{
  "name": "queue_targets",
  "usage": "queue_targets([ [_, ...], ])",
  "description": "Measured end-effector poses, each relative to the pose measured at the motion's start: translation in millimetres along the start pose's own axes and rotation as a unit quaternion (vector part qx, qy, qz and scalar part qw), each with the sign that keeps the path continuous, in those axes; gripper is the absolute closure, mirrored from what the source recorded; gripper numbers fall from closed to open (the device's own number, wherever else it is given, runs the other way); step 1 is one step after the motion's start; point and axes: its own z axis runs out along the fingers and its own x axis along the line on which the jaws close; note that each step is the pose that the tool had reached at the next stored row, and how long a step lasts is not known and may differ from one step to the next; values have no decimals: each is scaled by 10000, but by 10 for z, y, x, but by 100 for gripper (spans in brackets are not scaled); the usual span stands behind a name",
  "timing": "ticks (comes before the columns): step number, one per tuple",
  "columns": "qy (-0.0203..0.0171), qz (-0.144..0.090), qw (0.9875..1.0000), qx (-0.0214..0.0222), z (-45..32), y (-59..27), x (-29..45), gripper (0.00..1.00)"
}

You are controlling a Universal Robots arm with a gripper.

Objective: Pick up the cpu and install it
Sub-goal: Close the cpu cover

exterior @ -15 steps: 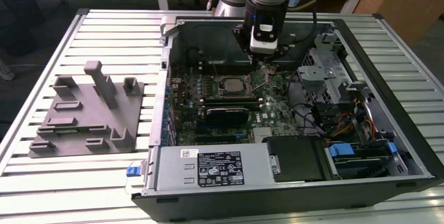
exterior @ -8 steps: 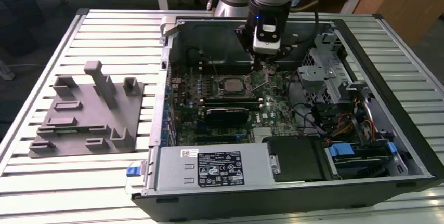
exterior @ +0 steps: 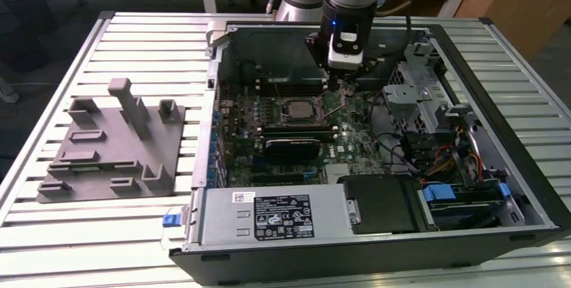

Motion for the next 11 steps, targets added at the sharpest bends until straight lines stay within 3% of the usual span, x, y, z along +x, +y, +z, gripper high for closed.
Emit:
queue_targets([
  [4, -11, 262, 9997, 7, 30, 3, 1, 89],
  [11, -27, 629, 9980, 17, 75, 18, 2, 89],
])
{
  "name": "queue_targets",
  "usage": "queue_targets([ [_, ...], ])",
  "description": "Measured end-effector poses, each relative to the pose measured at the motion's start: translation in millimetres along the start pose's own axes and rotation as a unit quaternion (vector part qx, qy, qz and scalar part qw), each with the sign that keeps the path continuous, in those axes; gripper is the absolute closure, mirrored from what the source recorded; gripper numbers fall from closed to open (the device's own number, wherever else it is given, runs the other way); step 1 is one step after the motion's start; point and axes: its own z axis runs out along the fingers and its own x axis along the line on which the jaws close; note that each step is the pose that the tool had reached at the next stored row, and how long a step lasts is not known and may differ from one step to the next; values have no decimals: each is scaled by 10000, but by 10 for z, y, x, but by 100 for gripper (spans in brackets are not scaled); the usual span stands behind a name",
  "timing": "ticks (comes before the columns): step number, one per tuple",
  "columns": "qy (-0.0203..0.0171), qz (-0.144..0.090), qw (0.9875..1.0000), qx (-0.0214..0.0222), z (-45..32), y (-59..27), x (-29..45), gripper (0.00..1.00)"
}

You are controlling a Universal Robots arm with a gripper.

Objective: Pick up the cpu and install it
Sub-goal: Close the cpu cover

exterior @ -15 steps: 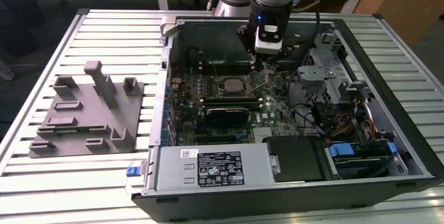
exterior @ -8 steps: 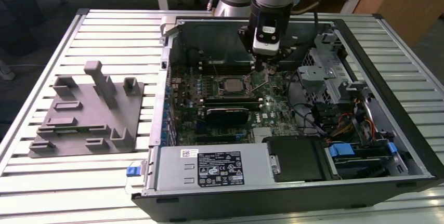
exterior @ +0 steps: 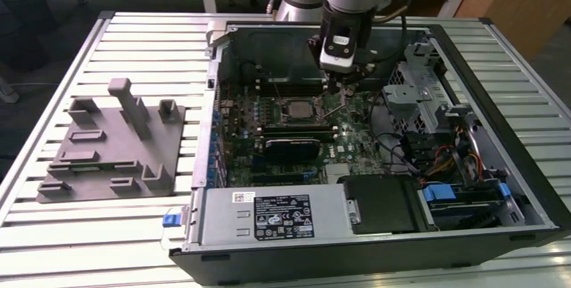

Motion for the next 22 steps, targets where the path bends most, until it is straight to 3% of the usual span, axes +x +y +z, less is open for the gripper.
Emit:
queue_targets([
  [12, -1, 44, 10000, 0, 60, 151, 0, 89],
  [22, -1, 44, 10000, 0, 97, 269, -57, 89],
])
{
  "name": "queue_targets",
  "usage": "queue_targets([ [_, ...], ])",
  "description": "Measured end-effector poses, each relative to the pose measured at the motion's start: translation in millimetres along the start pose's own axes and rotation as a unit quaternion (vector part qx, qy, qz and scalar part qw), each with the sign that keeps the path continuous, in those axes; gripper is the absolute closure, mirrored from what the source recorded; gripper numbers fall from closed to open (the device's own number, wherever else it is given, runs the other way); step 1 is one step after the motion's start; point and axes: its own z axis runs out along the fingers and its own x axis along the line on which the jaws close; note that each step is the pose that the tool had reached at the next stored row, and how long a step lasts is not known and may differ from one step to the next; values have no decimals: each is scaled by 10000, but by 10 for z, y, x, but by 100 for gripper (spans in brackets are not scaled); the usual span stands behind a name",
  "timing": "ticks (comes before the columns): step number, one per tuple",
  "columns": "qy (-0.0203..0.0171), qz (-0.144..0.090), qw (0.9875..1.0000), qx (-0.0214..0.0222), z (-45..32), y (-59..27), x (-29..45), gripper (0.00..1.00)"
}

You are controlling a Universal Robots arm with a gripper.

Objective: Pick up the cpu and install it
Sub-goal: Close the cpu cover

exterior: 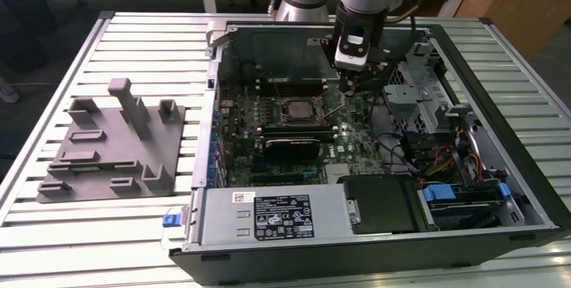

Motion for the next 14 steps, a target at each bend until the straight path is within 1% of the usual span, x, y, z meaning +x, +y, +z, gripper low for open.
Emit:
queue_targets([
  [8, 1, 0, 10000, 0, 41, 94, -21, 89],
  [14, 2, 0, 10000, 1, 61, 131, -29, 89],
])
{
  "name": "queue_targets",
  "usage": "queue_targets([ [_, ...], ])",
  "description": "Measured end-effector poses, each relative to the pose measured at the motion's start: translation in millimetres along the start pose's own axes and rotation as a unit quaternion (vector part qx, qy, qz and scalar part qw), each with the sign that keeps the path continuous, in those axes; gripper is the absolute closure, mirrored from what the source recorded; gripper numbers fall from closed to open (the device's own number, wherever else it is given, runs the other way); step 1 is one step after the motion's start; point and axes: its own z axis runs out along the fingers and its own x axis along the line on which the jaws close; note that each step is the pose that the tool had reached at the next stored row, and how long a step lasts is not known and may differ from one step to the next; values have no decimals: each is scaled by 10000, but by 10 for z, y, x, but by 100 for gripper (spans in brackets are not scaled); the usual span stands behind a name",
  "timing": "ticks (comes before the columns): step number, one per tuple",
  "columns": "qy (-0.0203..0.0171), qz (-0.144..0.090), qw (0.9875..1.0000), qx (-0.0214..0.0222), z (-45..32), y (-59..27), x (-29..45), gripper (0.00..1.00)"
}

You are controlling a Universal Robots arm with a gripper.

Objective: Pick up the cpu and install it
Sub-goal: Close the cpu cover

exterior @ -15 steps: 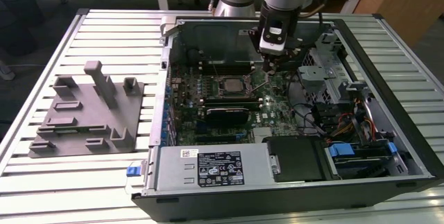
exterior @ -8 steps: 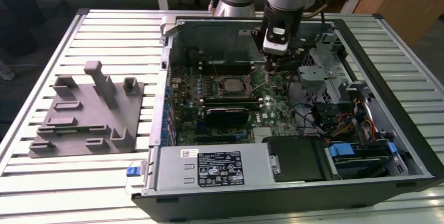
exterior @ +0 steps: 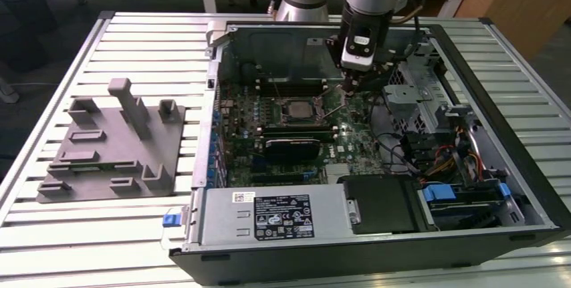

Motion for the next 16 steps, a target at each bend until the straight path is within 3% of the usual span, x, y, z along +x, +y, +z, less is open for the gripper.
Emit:
queue_targets([
  [4, 2, 0, 10000, 2, 31, 53, -21, 89],
  [16, 5, 0, 10000, 6, 103, 78, -32, 89],
])
